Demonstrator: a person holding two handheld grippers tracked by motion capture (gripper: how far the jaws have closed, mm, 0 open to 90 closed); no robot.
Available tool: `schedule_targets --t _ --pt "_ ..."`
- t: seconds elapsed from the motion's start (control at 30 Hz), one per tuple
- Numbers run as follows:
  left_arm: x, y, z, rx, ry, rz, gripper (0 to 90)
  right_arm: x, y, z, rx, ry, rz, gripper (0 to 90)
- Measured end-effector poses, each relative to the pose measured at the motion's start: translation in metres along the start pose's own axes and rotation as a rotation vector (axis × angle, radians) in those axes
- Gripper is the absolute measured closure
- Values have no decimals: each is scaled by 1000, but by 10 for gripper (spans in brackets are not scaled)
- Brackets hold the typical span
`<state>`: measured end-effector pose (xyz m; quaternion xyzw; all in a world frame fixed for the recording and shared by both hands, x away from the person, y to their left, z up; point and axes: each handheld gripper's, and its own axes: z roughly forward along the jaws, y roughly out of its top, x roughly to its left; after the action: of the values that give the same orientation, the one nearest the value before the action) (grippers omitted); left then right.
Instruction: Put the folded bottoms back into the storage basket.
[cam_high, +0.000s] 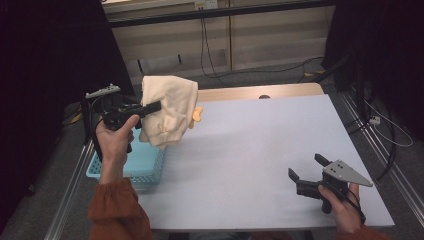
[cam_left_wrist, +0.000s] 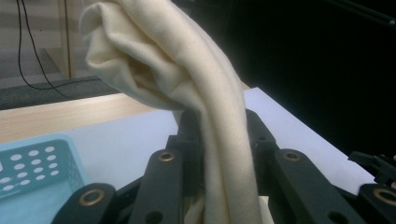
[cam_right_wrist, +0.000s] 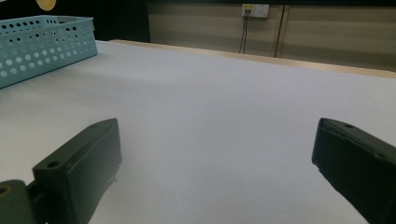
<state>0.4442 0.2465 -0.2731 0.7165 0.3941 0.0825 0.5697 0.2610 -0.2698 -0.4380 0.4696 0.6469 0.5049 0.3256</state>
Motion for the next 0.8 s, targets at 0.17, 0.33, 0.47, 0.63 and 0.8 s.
schedule_targets --t 0.17,0.33,0.47,0.63,0.8 --pt "3 2 -8 -11 11 0 729 0 0 0 1 1 1 16" --pt "6 3 -13 -19 34 7 729 0 0 1 2 1 0 15" --pt "10 3 -18 -26 52 1 729 0 0 0 2 2 1 15" --pt "13 3 -25 -37 58 -6 729 0 0 0 3 3 0 15" --pt "17 3 -34 -45 70 -13 729 0 0 0 1 0 3 15"
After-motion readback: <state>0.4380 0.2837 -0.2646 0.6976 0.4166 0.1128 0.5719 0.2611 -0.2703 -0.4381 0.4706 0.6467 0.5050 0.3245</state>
